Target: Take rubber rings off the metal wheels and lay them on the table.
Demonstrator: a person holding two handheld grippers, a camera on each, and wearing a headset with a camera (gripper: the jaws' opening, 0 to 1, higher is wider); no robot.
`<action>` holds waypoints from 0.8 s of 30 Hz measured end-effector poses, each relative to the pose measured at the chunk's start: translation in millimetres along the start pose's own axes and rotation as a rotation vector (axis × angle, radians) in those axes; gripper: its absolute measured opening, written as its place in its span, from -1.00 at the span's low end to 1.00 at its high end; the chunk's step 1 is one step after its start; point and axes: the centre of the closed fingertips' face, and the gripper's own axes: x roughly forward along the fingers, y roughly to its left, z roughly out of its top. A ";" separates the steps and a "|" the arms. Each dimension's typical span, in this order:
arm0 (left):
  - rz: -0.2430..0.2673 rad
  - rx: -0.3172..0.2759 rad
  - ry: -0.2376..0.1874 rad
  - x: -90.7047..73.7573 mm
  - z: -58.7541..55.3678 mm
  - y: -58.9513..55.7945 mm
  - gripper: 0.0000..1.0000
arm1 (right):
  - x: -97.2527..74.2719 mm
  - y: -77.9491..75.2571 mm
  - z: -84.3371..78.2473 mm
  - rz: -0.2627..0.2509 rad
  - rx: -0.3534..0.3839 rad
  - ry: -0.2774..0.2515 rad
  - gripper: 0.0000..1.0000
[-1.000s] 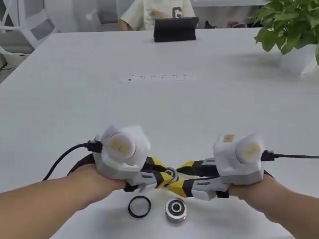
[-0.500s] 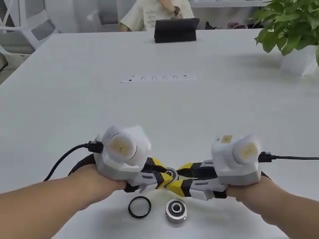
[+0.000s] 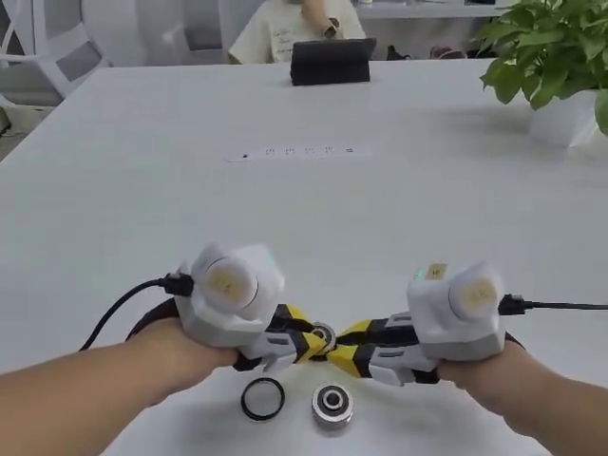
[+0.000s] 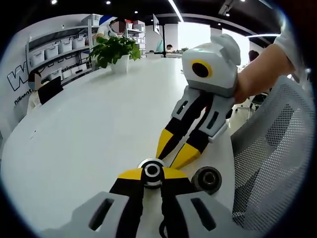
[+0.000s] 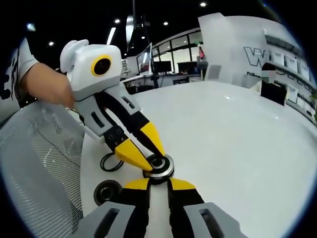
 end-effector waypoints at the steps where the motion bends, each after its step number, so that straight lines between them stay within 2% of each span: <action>1: 0.002 0.000 -0.001 0.0 0.0 0.1 -0.86 | 0.1 -0.1 -0.1 -0.002 -0.003 0.003 -0.80; 13: 0.010 -0.003 0.002 -0.3 -0.3 -0.2 -0.86 | -1.1 -1.1 -1.9 -0.015 -0.002 0.020 -0.98; 24: 0.016 0.004 0.003 -0.5 -0.1 -0.6 -0.86 | -4.0 -6.3 -0.7 -0.036 0.098 0.001 -1.00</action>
